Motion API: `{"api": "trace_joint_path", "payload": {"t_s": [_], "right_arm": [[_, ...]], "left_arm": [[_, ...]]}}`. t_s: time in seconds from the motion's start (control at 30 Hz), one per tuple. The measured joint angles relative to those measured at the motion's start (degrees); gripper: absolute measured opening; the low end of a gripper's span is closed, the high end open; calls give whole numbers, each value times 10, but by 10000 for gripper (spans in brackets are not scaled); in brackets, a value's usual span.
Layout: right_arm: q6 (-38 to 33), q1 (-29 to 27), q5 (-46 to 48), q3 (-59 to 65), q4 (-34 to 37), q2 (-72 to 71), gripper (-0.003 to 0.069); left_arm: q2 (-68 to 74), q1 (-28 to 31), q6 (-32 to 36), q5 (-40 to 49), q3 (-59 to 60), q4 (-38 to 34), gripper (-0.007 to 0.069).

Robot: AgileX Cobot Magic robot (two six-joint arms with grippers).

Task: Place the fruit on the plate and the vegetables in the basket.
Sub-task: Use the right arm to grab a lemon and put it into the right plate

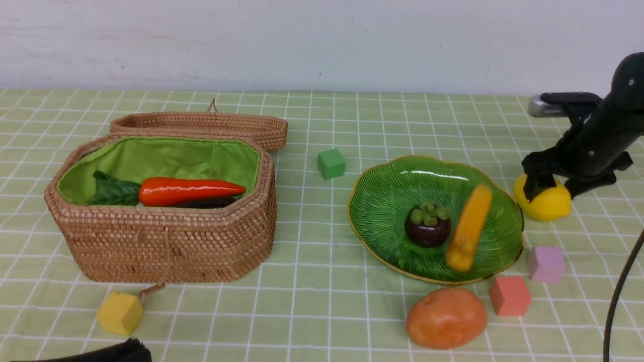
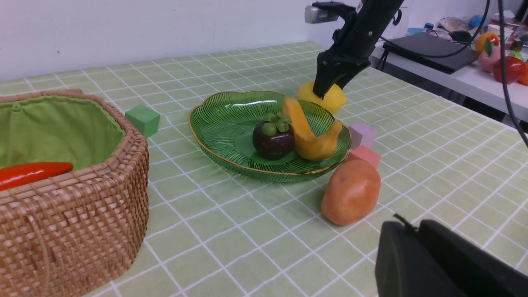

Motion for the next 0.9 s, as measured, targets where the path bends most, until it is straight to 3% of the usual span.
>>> {"api": "trace_joint_path", "payload": {"t_s": [0.9], "right_arm": [[-1,0,26,-7,-22,-19,536]], "left_arm": [[0,0,0,-2,0,0,57]]}}
